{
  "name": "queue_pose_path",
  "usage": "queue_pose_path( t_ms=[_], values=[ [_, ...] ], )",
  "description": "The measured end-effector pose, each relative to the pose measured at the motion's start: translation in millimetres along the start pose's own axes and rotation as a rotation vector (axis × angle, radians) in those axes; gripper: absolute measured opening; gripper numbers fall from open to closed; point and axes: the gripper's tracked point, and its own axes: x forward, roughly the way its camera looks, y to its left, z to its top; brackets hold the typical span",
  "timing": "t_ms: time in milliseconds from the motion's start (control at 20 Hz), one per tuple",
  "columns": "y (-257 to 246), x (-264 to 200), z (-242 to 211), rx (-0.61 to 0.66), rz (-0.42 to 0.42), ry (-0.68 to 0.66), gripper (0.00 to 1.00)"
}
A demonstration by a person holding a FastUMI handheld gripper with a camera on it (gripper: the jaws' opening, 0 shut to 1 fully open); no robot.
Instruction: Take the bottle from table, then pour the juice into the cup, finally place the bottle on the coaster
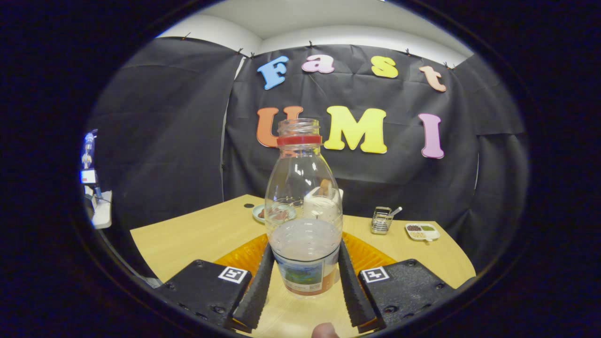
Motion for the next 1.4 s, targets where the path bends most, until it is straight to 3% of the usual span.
queue_pose_path(
  t_ms=[200, 600, 1000, 1400],
  values=[
    [-20, 28, 28, 0.081, -0.039, -0.048, 0.73],
    [-48, 105, 2, 0.040, -0.123, -0.033, 0.74],
    [-48, 150, -54, -0.002, -0.127, 0.022, 0.77],
    [-51, 167, -103, 0.066, -0.133, 0.087, 0.77]
  ],
)
